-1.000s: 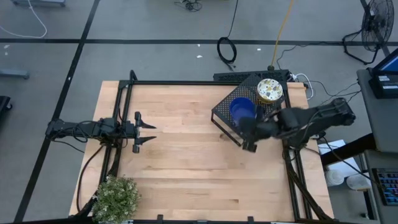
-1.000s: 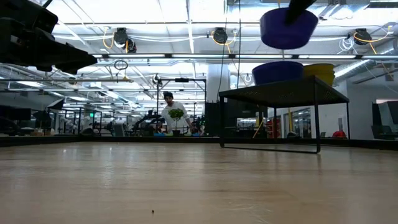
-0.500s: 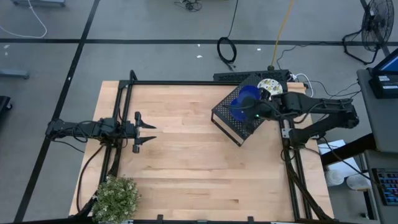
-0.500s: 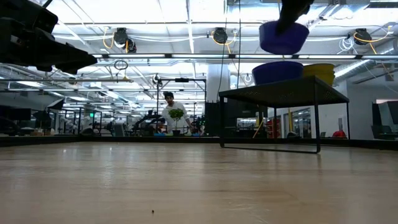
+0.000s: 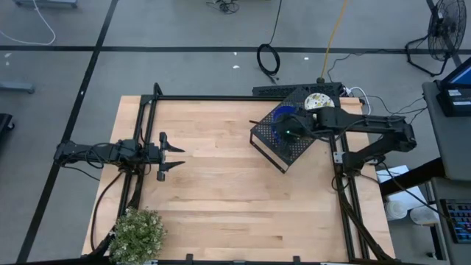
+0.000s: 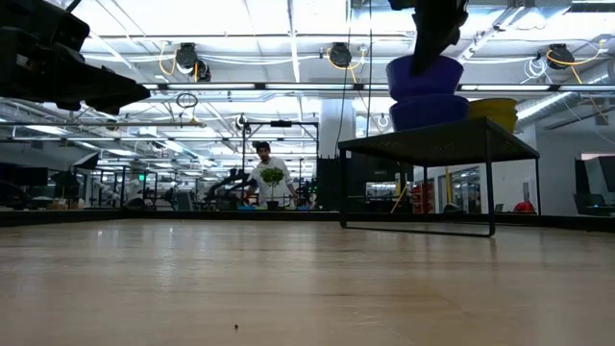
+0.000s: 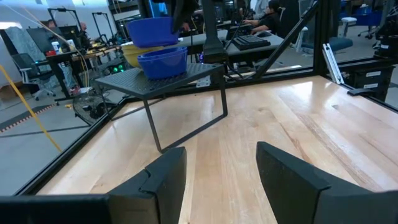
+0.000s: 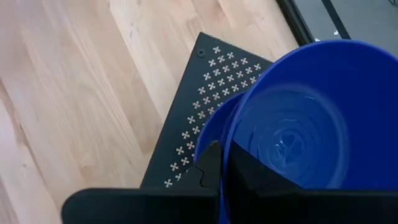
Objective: Pick & Place Mini bowls
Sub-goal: Stack the blue bowl on the blue bowl on the shelf
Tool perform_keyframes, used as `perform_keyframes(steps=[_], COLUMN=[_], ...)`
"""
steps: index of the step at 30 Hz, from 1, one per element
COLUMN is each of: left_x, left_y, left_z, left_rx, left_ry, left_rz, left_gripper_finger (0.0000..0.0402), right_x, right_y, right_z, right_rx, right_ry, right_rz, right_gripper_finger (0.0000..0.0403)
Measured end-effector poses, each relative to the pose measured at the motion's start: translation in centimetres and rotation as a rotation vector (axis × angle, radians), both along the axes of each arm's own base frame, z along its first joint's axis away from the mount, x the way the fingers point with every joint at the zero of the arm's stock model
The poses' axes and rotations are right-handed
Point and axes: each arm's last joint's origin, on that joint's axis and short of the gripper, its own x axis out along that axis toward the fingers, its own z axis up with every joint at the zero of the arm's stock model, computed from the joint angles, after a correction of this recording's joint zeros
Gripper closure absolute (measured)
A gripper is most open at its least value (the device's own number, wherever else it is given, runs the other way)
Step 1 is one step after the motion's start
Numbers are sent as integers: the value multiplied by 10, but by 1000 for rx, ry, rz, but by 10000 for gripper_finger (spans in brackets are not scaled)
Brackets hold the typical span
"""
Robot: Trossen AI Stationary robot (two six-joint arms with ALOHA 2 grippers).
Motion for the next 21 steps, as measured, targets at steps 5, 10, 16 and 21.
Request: perform_keyframes(steps=[5, 10, 16, 21], left_x=[0, 0, 0, 0], left_y=[0, 0, 0, 0], left_z=[0, 0, 0, 0], left_rx=[0, 0, 0, 0], left_ry=[0, -1, -1, 0], left_rz=[0, 0, 0, 0], left_gripper_finger=[204, 204, 204, 204], right_x=[-1, -2, -3, -3], right_y=[-2, -2, -2, -3], right_z=[-1, -7, -17, -23], right_rx=[53, 68, 75, 98], right_ry=[-7, 16, 48, 61], right_rz=[-35, -38, -48, -44], right_gripper_finger=[403, 403, 403, 403])
